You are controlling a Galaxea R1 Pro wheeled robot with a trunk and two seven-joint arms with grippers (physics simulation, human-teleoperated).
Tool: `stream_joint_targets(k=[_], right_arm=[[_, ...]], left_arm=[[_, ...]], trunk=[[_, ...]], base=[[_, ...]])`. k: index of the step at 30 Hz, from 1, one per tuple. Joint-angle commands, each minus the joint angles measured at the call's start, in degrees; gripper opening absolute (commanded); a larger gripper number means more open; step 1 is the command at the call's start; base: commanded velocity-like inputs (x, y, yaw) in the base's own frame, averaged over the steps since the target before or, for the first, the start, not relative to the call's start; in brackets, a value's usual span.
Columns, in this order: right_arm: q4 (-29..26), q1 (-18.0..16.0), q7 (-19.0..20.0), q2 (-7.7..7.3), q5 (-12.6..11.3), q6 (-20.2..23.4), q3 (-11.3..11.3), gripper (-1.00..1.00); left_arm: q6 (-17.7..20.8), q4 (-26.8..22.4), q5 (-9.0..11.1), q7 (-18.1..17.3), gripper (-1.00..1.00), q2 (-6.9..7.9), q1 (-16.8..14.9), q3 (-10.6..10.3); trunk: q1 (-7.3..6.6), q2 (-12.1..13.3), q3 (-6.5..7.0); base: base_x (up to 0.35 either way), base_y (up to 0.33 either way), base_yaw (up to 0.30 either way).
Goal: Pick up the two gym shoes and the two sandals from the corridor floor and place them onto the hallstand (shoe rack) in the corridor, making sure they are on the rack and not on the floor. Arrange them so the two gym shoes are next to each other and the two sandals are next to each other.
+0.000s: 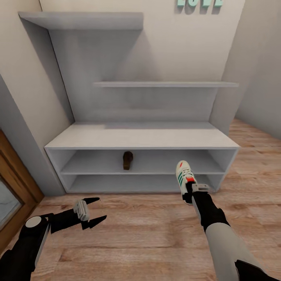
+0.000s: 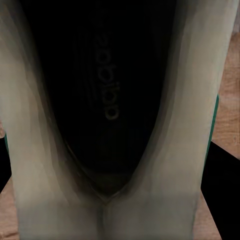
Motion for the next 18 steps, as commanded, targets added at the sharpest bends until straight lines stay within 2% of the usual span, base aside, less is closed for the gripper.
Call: stream_joint_targets(k=[1,11,18], right_arm=[[-0.1,0.0,-0.1,0.07,0.0,0.2,-0.2,-1.00],[-0.1,0.0,-0.1,0.07,0.0,0.2,-0.2,-1.00],[-0.1,0.0,-0.1,0.06,0.0,0.2,-0.2,-1.00]], left_arm=[[0.5,0.0,-0.2,-0.4,1.00,-0.02,0.0,0.1],[0.5,0.0,-0.2,-0.5,1.00,-0.10,0.0,-0.1],[0.5,0.0,-0.2,-0.5,1.00,-0.10,0.0,-0.1]], trunk=[[0.01,0.0,-0.06],[0.01,0.0,-0.06],[0.01,0.0,-0.06]], base=[[0.233,0.239,0.000],[0.238,0.234,0.000],[0.110,0.048,0.000]])
